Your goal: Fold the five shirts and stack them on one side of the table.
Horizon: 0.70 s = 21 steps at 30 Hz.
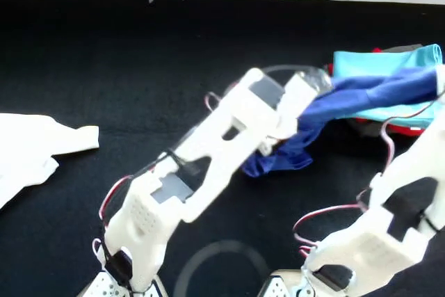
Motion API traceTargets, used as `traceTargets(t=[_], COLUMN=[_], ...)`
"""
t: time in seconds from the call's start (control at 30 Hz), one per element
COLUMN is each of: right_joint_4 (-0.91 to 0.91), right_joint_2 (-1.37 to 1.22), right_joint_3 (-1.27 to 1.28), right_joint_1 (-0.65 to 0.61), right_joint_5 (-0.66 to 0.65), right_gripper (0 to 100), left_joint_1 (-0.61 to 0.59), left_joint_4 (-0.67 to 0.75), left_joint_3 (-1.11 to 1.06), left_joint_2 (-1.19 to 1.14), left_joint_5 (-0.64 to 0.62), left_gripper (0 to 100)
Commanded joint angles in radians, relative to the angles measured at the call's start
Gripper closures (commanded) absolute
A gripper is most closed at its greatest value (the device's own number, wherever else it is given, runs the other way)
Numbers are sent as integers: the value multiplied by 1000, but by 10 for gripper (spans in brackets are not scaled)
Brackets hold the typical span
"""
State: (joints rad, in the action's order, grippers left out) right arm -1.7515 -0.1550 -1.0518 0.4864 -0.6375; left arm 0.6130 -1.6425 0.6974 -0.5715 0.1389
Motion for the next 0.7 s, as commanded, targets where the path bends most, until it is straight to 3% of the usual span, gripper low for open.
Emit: traceTargets(t=[0.0,0.17,0.37,0.5,0.67], right_joint_4=[-12,-4,84,13,-12], right_joint_2=[147,206,213,202,186], right_joint_3=[-33,-42,-42,-25,205], right_joint_1=[-117,-254,-334,-420,-453], right_joint_5=[43,112,276,307,305], right_gripper=[993,993,993,993,993], left_joint_1=[-111,-312,-490,-573,-634], left_joint_4=[-141,-140,-140,-140,-138], left_joint_3=[226,242,134,-4,-317], left_joint_2=[24,199,472,602,667], left_joint_5=[32,118,239,287,338], left_gripper=[991,991,991,991,991])
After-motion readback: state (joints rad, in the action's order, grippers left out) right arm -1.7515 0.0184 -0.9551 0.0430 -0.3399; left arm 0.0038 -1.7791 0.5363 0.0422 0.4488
